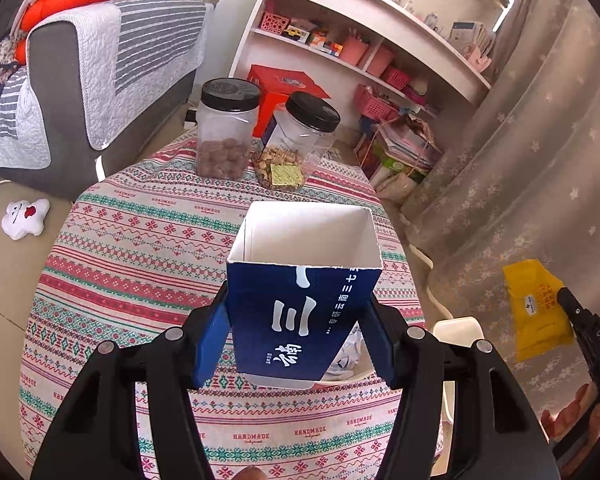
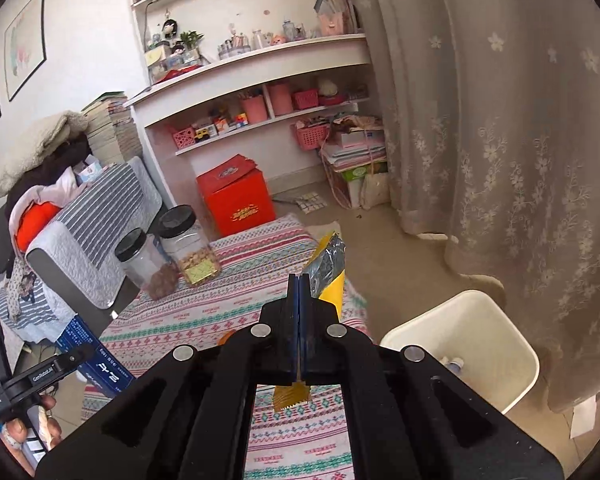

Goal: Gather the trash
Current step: 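Carry the yellow packet into the white bin and open the right gripper, then carry the blue box over the white bin and open the left gripper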

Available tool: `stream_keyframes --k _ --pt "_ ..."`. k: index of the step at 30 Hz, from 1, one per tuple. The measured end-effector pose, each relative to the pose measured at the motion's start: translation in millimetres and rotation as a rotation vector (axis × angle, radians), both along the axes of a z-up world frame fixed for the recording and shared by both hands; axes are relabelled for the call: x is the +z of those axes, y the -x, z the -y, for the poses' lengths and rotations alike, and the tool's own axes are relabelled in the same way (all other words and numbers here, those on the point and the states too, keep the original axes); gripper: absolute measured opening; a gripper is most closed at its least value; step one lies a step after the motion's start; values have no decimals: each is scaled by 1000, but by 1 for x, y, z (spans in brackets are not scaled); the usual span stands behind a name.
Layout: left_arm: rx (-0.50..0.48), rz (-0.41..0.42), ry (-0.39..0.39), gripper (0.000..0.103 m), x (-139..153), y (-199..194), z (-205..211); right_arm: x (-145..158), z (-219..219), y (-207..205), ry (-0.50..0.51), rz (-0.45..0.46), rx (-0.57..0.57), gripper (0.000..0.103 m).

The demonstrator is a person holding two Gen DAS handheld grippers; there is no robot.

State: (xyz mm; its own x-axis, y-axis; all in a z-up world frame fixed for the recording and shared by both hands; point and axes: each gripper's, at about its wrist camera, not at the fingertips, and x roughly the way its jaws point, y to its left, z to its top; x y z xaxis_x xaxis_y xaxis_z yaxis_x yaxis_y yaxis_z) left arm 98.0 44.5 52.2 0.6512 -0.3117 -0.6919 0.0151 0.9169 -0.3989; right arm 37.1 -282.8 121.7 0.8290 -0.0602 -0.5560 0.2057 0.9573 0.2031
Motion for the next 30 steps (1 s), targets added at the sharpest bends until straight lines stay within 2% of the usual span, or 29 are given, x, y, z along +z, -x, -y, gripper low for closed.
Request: stream_keyframes --k 3,7,10,11,13,16,19,23,30 --pt "-3 6 -22 59 1 -3 14 -10 34 -1 4 -24 -92 0" --pt "-10 19 -43 59 2 -4 34 -32 72 -6 32 -98 -202 0" --pt "-38 17 -43 59 1 -4 53 -52 98 -7 21 -153 -266 5" --pt "-54 18 -39 59 2 -5 60 -58 106 -8 19 -170 -277 19" --pt "-73 43 -54 59 6 -3 75 -64 117 -7 -5 -191 -285 42" --pt "-98 59 -37 59 12 -2 98 -55 127 -1 -4 -150 -297 49" --pt "-139 67 -8 59 18 -3 126 -40 139 10 19 -87 -350 65" --pt "-222 61 86 59 28 -9 174 -24 162 30 44 -13 -458 84" --pt "-374 95 101 59 50 -7 269 -14 198 54 51 42 -586 90"
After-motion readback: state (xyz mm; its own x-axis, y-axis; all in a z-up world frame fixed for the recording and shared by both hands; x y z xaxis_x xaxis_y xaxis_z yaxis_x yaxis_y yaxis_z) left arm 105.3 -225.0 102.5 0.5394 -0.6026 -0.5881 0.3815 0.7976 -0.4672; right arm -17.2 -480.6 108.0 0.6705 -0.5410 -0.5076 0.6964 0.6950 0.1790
